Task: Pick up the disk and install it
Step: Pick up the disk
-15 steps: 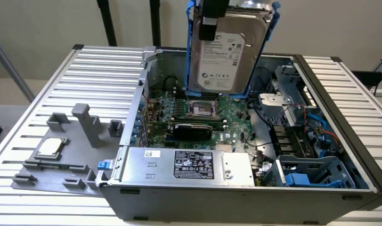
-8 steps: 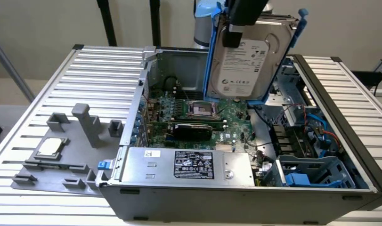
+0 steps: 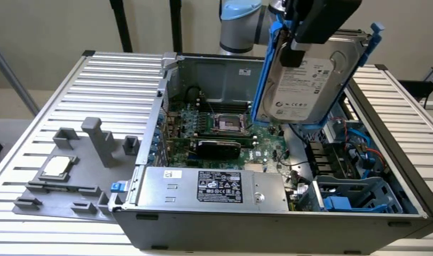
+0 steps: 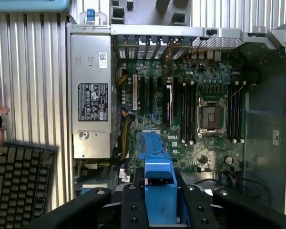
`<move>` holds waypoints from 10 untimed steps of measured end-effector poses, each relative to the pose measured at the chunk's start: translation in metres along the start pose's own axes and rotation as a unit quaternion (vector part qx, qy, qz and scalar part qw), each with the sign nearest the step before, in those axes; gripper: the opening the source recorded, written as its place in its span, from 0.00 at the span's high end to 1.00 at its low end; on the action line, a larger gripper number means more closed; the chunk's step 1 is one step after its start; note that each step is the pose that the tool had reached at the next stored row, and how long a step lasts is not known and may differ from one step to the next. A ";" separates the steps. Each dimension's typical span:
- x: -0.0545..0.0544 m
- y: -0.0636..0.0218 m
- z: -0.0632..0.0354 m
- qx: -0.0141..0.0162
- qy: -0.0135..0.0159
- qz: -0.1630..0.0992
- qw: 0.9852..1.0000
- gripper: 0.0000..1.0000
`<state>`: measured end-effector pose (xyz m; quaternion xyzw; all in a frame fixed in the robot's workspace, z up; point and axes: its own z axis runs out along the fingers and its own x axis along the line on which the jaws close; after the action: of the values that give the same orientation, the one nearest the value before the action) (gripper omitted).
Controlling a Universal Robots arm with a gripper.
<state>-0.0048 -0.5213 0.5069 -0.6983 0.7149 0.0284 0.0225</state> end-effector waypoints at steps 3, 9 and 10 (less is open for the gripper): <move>0.010 -0.0081 0.0019 0.000 0.000 0.000 1.000 0.67; 0.030 -0.0223 0.0058 0.000 0.000 0.000 1.000 0.67; 0.034 -0.0248 0.0064 0.000 0.000 0.000 1.000 0.67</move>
<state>0.0192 -0.5549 0.4978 -0.6983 0.7149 0.0284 0.0225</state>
